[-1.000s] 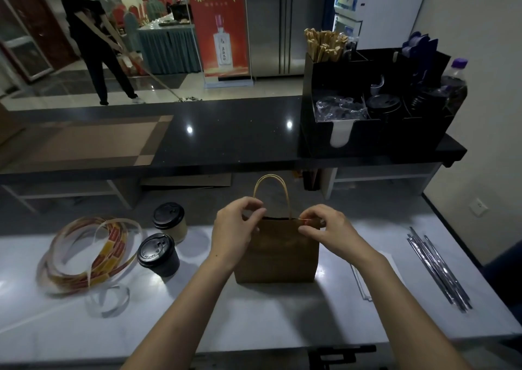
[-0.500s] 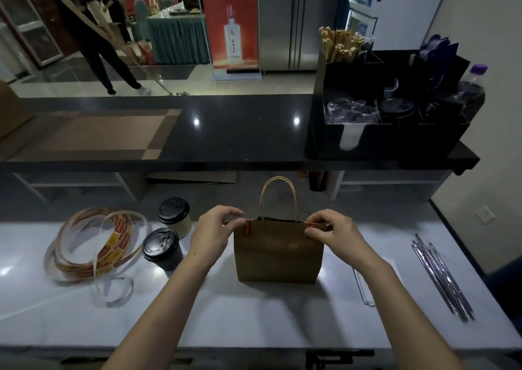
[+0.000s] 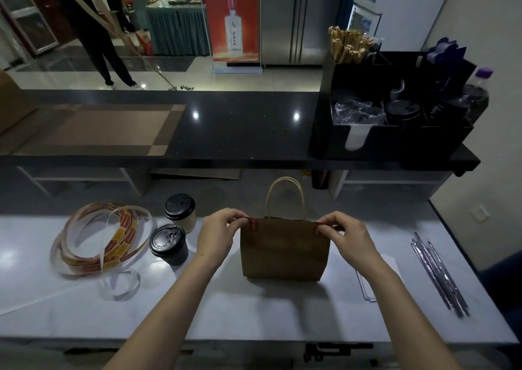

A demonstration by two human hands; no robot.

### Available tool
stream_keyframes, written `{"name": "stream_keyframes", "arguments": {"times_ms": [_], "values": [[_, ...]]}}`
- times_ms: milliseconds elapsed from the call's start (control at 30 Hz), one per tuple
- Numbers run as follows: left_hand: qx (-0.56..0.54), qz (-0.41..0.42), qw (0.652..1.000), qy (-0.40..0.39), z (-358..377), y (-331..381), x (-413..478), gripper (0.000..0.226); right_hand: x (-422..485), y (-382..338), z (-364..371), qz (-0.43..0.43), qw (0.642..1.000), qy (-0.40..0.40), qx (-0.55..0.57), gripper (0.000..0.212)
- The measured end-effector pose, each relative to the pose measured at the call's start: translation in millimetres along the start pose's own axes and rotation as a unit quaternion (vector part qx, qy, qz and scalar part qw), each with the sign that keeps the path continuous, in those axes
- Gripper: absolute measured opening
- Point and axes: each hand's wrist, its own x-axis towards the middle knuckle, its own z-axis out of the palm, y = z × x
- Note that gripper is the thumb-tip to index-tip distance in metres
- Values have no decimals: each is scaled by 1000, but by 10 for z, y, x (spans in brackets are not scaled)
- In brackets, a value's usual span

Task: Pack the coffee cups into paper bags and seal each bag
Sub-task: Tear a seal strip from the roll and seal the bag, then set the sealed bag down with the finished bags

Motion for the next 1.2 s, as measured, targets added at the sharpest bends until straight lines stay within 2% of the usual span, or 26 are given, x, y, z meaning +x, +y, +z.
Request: {"name": "stream_keyframes", "arguments": {"times_ms": [200,467,667,800,967,1200], "values": [[-34,41,998,20,-478,179,29,13,48,-549,-19,-26,999,22,-24,14],[-39,47,997,55,-1525,172,-77,12,240,-1510,360,-71,997,-7,-10,9],[-27,65,994,85,-2524,-8,-170,12,310,-2368,870,-88,991,-30,91,2],[-52,59,990,117,-3193,-265,-283,13,330,-2892,1387,-84,982,-45,166,8],[-76,53,983,156,-3695,-522,-495,8,358,-3443,1892,-90,972,-55,211,10],[-154,37,970,184,-4143,-931,-661,22,544,-3952,2390,-84,961,-112,237,16]]}}
